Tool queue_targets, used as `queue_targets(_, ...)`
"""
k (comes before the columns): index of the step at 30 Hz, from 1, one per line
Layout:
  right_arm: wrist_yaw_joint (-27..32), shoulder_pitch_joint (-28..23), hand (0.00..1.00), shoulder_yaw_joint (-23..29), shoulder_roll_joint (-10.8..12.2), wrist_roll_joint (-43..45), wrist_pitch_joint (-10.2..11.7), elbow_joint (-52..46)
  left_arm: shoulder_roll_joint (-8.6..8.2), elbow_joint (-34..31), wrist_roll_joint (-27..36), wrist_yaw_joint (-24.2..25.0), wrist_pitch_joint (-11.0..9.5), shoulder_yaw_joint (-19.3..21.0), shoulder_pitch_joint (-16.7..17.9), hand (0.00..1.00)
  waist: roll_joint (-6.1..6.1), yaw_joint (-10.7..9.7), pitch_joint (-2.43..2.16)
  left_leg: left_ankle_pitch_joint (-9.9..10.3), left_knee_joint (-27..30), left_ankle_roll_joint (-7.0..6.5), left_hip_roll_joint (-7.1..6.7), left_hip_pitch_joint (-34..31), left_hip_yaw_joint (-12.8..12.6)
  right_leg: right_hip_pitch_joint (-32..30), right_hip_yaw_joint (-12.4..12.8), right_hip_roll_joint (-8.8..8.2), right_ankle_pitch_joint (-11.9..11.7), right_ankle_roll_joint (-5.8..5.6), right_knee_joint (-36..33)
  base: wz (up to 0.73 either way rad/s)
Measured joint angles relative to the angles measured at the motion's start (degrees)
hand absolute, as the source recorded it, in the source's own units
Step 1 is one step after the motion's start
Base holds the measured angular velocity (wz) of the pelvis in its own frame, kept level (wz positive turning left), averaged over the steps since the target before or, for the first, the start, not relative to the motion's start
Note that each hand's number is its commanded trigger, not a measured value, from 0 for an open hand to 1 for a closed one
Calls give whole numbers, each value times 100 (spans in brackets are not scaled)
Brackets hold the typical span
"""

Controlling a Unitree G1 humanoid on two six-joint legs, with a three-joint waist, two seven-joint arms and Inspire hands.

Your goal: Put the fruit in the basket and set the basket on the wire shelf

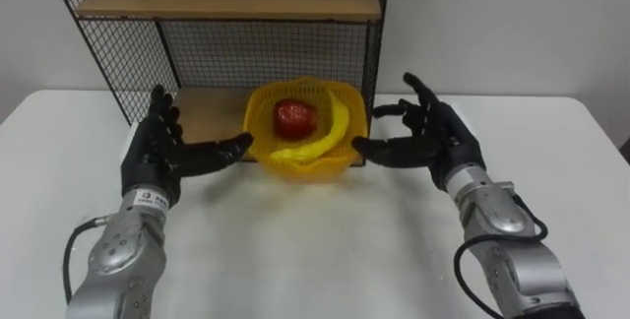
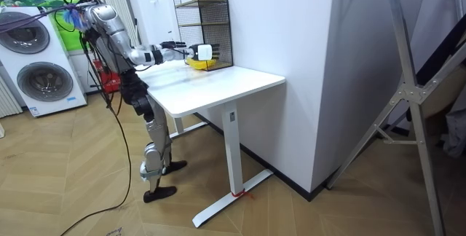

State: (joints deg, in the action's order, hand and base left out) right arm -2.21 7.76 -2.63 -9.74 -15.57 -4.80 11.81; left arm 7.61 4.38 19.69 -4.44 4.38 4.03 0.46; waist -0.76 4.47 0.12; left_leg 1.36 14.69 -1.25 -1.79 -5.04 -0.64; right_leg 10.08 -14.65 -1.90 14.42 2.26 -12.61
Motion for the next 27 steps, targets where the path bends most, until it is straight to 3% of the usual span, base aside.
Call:
queue_targets(5,-97,-84,0,400,-24,-98,17,-404,3,-619,22,27,-45,282,339,0,-5,-102,-5,-4,-20,-3,2,10,-11,5,-4,-6,1,-1,1,0)
queue_targets(10,-87,-451,0,761,-108,-121,32,-674,14,-741,62,202,-86,629,630,0,-48,-155,-33,2,-22,11,-3,23,-7,16,-9,-11,5,-9,6,0)
queue_targets(14,-35,-645,0,1166,-135,-115,31,-756,20,-877,60,480,-90,845,721,0,-24,-227,-21,52,106,6,9,-36,0,3,-67,-27,26,-20,-9,3)
queue_targets(16,-45,-726,0,1276,-135,-106,32,-950,23,-1178,68,584,-95,885,791,0,15,-285,9,139,290,-3,84,-117,-129,-9,-115,-36,38,-11,-27,9)
queue_targets(18,-40,-826,0,1378,-134,-93,58,-1080,32,-1491,96,747,-125,891,793,0,88,-299,46,435,596,-34,249,-123,-508,-20,-132,-27,45,-18,-35,5)
queue_targets(19,-43,-862,0,1400,-135,-72,59,-1096,32,-1534,95,777,-138,891,793,0,101,-298,52,450,614,-54,266,-125,-551,-20,-127,-25,48,-23,-39,0)
queue_targets(22,-36,-1150,0,1548,-138,-79,59,-1335,105,-1666,114,908,-152,947,888,0,89,-281,33,500,554,-75,241,-131,-526,-38,-57,-14,46,-130,-35,-7)
queue_targets(24,-29,-1321,0,1700,-140,-78,83,-1564,140,-1929,115,1019,-176,1045,1115,0,40,-305,-38,470,449,-95,194,-131,-537,-87,13,-33,24,-169,-13,-11)
queue_targets(27,51,-1346,0,1888,-144,-74,120,-1638,155,-2083,277,1168,-260,1206,1166,0,-11,-351,-70,457,448,-115,191,-129,-549,-88,39,-37,11,-173,-16,0)
